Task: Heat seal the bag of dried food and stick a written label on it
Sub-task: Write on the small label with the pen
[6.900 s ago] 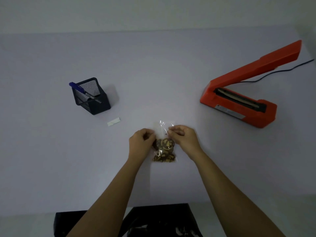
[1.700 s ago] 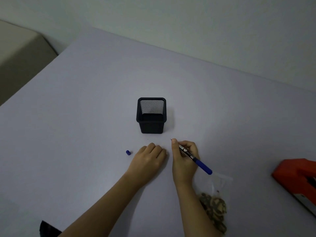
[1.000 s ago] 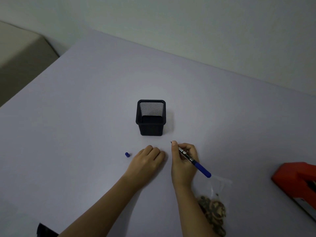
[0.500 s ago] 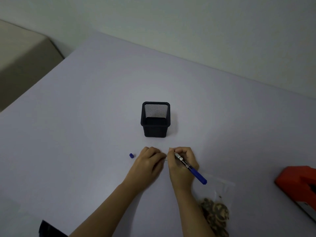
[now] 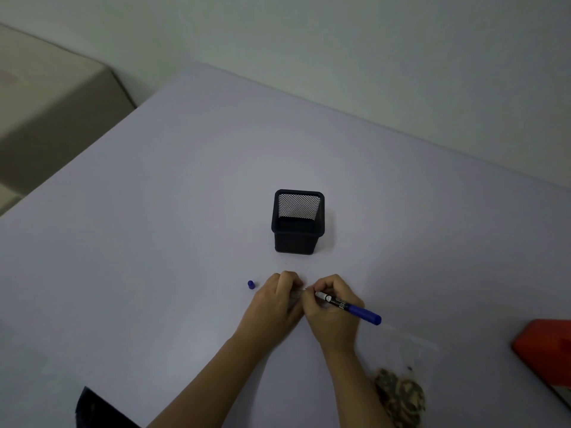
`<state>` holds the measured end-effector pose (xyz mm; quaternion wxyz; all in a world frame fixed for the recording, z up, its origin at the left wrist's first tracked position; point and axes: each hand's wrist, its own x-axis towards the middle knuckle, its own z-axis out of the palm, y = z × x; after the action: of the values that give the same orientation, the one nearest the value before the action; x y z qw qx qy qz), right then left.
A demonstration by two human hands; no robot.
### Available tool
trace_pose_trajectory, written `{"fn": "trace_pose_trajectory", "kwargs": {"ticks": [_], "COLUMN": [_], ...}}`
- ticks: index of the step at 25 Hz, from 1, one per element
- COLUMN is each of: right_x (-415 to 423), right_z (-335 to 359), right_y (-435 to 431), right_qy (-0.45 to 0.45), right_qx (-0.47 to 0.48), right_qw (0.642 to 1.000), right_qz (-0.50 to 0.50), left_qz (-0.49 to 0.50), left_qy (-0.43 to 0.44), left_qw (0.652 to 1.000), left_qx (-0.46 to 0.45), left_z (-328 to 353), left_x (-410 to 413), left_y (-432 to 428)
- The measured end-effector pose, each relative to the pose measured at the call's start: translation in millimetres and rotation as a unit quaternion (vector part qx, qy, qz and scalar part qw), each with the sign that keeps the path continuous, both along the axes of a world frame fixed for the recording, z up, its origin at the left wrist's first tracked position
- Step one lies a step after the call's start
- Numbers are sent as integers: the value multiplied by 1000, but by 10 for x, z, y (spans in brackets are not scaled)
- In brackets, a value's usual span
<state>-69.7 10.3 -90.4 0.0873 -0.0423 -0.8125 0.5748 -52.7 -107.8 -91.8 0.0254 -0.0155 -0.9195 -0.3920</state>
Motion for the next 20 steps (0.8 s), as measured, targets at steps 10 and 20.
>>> {"fn": "trace_pose_trajectory", "kwargs": {"ticks": [10,20], "right_x": [-4,-11], "right_z": [4,11], "right_y": [0,0], "right_qy": [-28,-27], "right_qx": [-12,-29], "right_qw": [999,999], "right_qz": [10,5], "left_qz": [-13,30], "left_qy": [-20,44], "left_qw": [998,998], "left_qx": [51,39], "left_z": [81,31], "left_x": [0,52], "left_y": [-49,-65]}}
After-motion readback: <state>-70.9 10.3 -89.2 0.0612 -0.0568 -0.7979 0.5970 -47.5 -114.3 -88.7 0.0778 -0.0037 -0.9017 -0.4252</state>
